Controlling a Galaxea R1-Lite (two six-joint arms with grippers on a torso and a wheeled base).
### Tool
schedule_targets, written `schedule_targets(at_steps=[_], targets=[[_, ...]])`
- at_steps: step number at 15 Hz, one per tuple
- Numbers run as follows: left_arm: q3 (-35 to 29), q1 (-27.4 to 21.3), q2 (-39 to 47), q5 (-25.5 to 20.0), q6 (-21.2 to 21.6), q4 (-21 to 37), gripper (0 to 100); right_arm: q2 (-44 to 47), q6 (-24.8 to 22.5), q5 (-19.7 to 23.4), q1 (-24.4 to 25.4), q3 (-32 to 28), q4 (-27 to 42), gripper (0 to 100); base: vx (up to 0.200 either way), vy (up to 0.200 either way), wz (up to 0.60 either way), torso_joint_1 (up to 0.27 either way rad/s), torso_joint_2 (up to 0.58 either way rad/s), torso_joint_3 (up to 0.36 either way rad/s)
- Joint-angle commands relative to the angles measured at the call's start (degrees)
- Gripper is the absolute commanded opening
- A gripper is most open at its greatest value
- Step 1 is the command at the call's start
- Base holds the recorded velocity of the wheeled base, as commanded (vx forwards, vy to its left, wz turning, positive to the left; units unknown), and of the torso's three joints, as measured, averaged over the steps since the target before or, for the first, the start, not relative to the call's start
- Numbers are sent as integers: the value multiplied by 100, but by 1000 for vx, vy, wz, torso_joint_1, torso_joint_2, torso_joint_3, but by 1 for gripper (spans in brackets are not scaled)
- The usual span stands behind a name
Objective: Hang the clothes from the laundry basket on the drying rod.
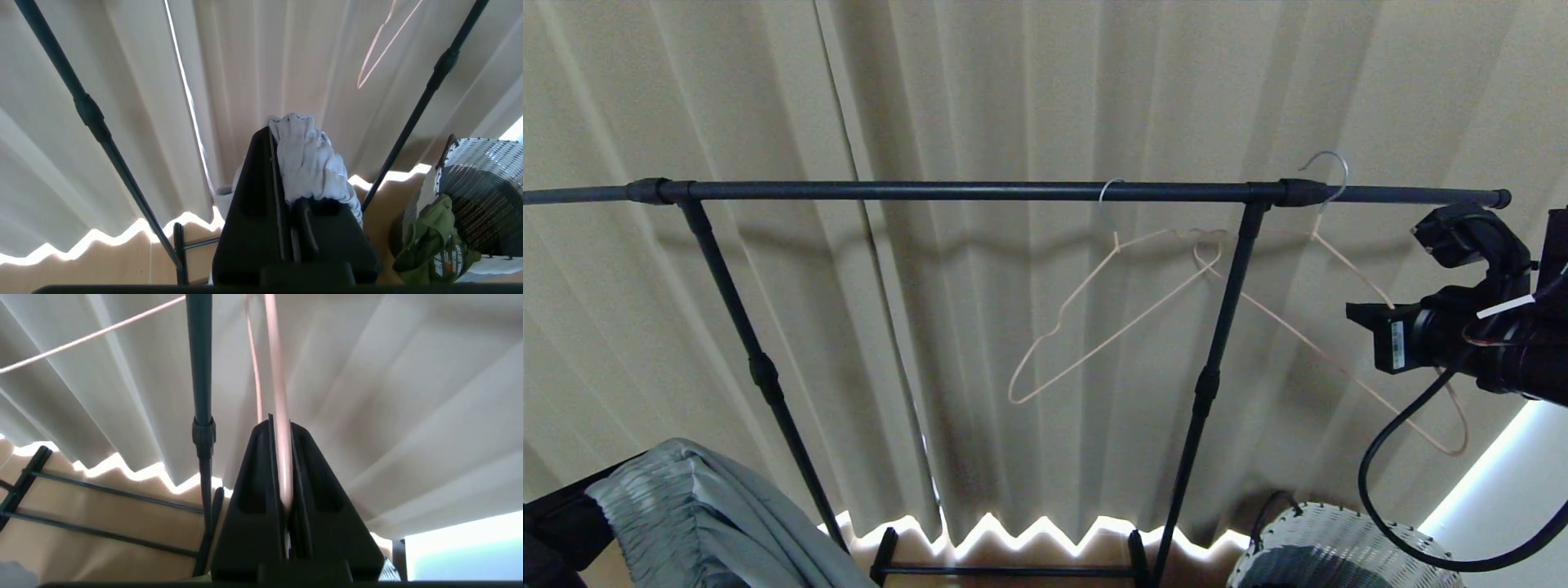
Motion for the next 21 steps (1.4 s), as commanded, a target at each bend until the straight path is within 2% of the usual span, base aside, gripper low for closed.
schedule_targets(at_steps=[1, 6, 11, 17, 21], targets=[[1, 9, 2, 2, -5, -1, 0, -120, -4, 7, -21, 244, -100, 0, 0, 0, 0, 0, 0, 0], [10, 0, 2, 2, -5, -1, 0, -252, -4, 16, -30, 956, -768, 0, 0, 0, 0, 0, 0, 0], [10, 9, 10, 2, -5, 7, 0, -269, 40, 42, -91, 1449, -1119, 0, 0, 0, 0, 0, 0, 0], [18, 9, 19, 11, -14, 16, 0, -269, 101, -55, -258, 2020, -1146, 0, 0, 0, 0, 0, 0, 0], [10, 9, 37, 11, -14, 16, 0, -454, 488, -72, -337, 2345, -1154, 0, -50, 0, 0, 1, 1, 1]])
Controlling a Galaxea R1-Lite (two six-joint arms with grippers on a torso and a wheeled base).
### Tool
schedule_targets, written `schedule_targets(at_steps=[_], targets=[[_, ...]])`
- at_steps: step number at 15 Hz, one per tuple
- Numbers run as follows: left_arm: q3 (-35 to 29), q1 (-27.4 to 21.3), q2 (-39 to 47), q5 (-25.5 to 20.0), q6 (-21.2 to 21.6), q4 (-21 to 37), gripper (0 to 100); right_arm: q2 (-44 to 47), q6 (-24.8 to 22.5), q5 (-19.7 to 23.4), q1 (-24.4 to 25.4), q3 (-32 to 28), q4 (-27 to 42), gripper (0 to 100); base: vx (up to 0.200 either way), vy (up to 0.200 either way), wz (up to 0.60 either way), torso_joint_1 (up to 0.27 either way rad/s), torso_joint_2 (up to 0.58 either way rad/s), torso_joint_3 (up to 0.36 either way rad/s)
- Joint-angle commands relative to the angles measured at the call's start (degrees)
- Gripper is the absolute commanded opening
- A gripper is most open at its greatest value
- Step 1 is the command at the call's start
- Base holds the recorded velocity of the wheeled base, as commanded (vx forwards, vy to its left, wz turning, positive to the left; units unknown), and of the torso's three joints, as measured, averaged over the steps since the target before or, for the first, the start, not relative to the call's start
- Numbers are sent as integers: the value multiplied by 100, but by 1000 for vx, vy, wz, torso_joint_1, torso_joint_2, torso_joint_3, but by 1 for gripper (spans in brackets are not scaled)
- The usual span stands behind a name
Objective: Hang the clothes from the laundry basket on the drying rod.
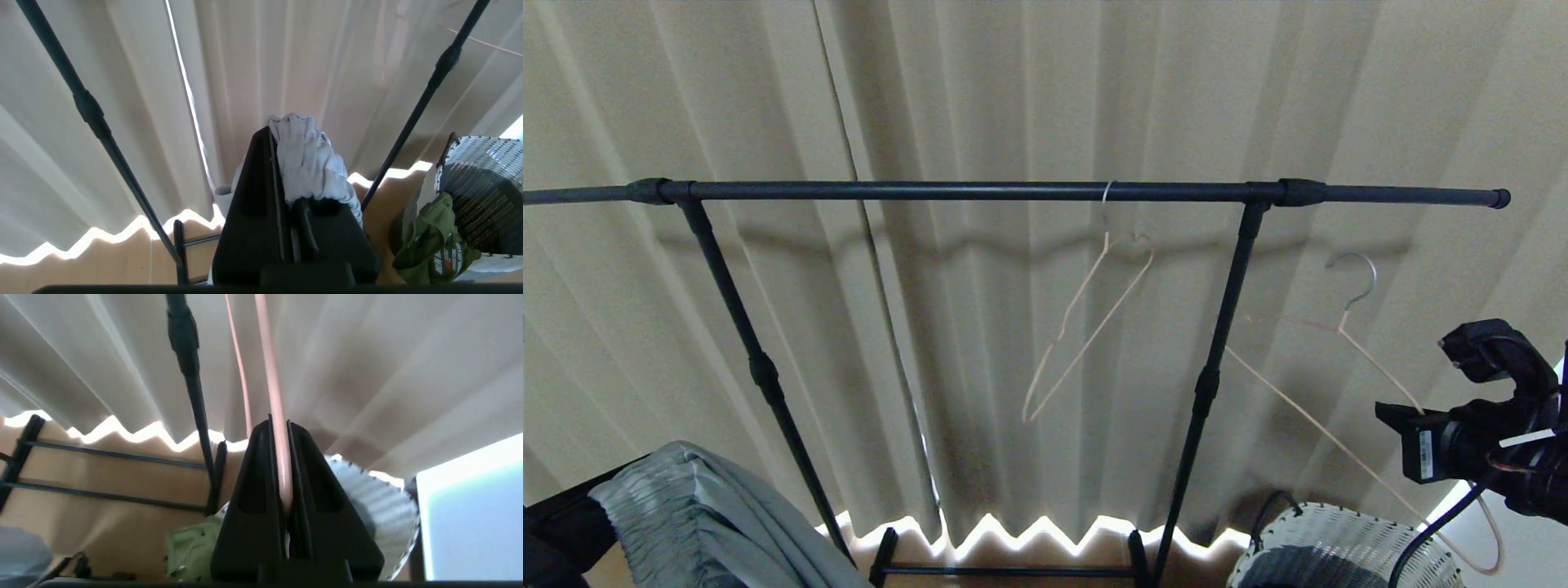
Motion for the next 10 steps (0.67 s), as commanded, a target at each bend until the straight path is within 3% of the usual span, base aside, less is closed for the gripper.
schedule_targets(at_steps=[1, 10], targets=[[-19, 16, 19, 13, 0, -3, 0, -294, 49, -1, -9, 266, 1, 0, -200, 0, 0, 7, 2, 2], [-1, 121, 54, 13, 9, 5, 0, -1015, 49, -1, -9, 731, 63, 0, -200, 0, 0, 0, 3, 4]])
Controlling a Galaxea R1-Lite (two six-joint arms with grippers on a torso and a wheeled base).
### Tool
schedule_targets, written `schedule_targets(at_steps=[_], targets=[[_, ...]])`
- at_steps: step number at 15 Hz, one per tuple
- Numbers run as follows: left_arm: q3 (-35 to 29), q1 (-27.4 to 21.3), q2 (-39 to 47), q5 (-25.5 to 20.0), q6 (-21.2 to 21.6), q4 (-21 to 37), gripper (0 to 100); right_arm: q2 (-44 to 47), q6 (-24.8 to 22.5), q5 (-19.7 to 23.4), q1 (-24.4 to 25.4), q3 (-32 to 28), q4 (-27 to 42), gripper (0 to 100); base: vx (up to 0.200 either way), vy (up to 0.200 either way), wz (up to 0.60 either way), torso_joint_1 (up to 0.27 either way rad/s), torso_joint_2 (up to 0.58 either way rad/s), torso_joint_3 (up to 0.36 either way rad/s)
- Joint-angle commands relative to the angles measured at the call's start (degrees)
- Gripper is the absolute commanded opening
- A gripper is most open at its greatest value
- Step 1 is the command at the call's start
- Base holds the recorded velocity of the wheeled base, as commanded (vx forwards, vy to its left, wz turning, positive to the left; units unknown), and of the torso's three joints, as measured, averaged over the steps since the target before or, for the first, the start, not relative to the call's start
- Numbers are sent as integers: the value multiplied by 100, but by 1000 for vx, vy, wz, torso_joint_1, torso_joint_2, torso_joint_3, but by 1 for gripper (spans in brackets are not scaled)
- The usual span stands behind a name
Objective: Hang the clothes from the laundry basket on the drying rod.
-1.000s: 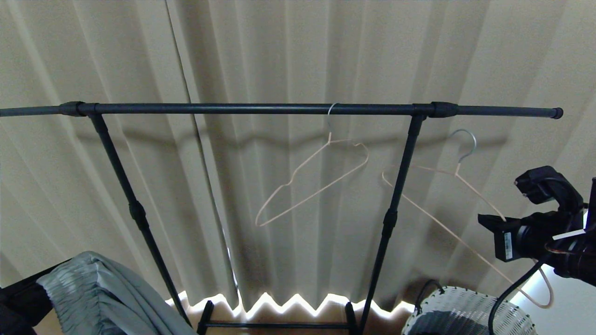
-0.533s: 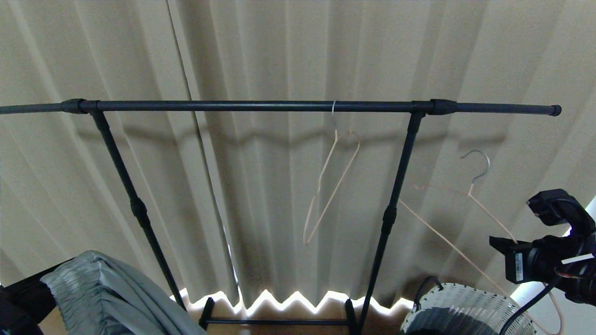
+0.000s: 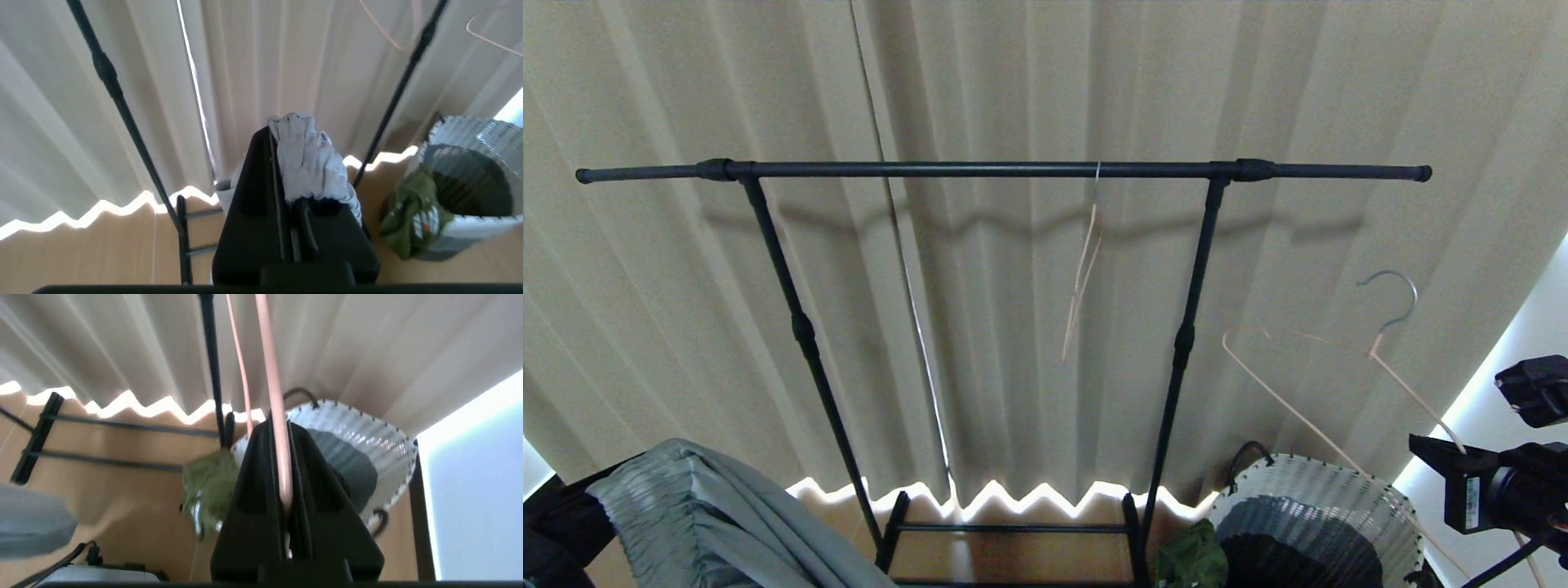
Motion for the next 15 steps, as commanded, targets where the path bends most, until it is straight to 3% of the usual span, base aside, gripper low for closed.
schedule_targets(at_steps=[1, 10, 15], targets=[[7, -3, 11, -3, 0, -1, 0, -92, -4, 1, 2, 23, -12, 0, -200, 0, 0, -2, 2, 2], [-28, -3, 11, -12, -9, -9, 0, -224, -4, 54, 63, 23, -56, 0, -22, 0, 0, 0, 0, 0], [-28, -3, 37, -12, 0, -1, 0, -364, 5, 63, 63, 173, -56, 0, 0, 200, 0, 3, 5, 2]])
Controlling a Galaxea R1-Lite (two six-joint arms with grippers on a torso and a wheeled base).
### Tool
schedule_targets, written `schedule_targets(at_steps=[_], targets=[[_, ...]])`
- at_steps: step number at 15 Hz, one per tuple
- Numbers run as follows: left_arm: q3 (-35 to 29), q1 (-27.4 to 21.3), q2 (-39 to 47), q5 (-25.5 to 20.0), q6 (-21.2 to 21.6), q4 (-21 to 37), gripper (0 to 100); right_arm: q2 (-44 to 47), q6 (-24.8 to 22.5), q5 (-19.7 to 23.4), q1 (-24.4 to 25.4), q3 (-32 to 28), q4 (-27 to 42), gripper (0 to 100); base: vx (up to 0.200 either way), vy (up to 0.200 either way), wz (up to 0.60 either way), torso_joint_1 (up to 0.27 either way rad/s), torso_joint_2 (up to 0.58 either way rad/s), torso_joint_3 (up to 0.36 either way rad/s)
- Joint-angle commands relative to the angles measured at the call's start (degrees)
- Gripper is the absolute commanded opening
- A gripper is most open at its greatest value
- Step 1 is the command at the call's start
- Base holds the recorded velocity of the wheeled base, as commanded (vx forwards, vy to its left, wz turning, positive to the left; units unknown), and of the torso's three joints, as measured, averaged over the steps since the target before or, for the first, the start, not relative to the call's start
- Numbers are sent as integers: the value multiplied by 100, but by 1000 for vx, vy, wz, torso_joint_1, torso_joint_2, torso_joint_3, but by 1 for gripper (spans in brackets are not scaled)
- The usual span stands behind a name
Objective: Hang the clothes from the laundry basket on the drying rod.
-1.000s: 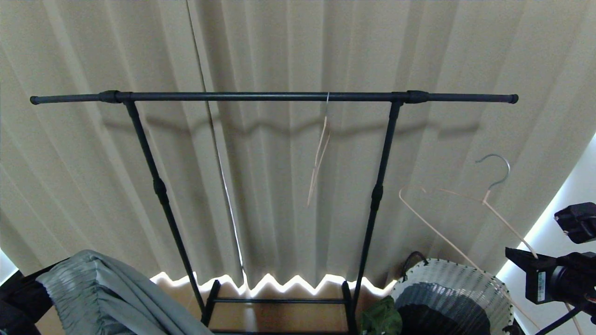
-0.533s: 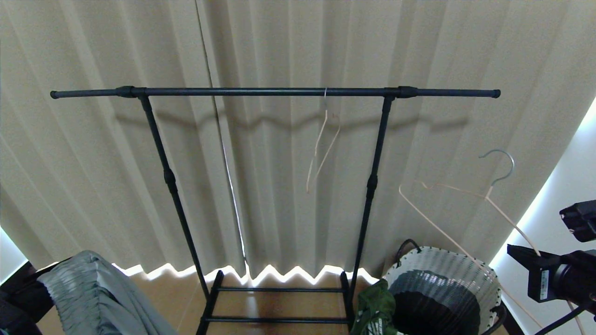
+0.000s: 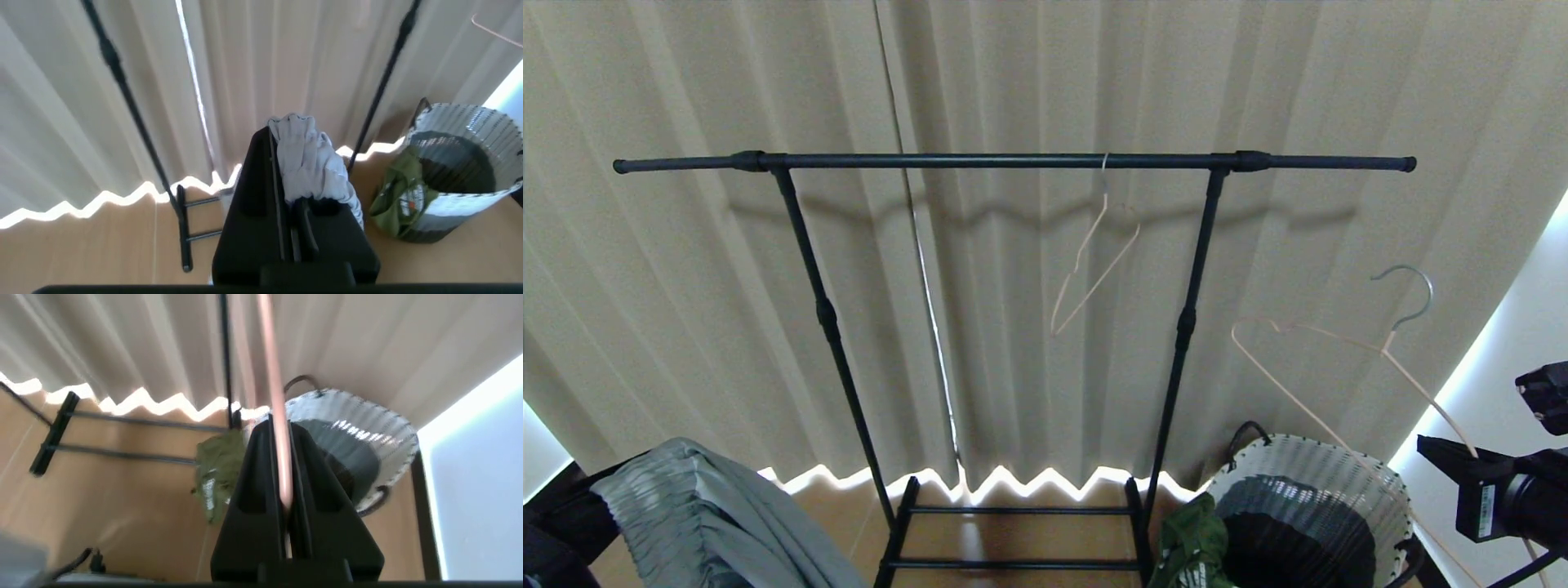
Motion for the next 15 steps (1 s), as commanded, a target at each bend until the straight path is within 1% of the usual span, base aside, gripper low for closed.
schedule_targets(at_steps=[1, 4, 9, 10, 11, 12, 13, 14, 15], targets=[[0, 3, 22, 2, 0, -8, 0, -51, -4, 0, 4, 32, -12, 0, 0, 200, 0, 12, 2, -7], [9, 3, 22, 2, 0, -8, 0, -104, -4, 0, 4, 41, -3, 0, 0, 200, 0, -4, 5, 1], [97, -41, 13, 2, 26, -34, 0, -209, 31, 18, 12, 103, -12, 0, 0, 0, 0, 0, 0, 0], [158, -59, -5, 11, 193, -43, 0, -306, 145, 80, 83, 85, -21, 0, 0, 0, 0, 0, 0, 0], [308, -173, -66, 11, 360, -78, 0, -456, 233, 194, 109, 76, -12, 0, 0, 0, 0, 0, 0, 0], [440, -357, -207, 11, 457, -193, 0, -605, 233, 396, 109, 76, -3, 0, 0, 0, 0, 0, 0, 0], [431, -516, -286, 2, 518, -228, 0, -702, 224, 598, 109, 59, -3, 0, 0, 0, 0, 0, 0, 0], [325, -727, -277, 11, 712, -228, 0, -816, 206, 914, 109, -20, -3, 0, 0, 0, 0, 0, 0, 0], [88, -735, -172, 28, 984, -210, 0, -816, 206, 914, 109, -20, -3, 0, 0, 0, 0, 0, 0, 0]])
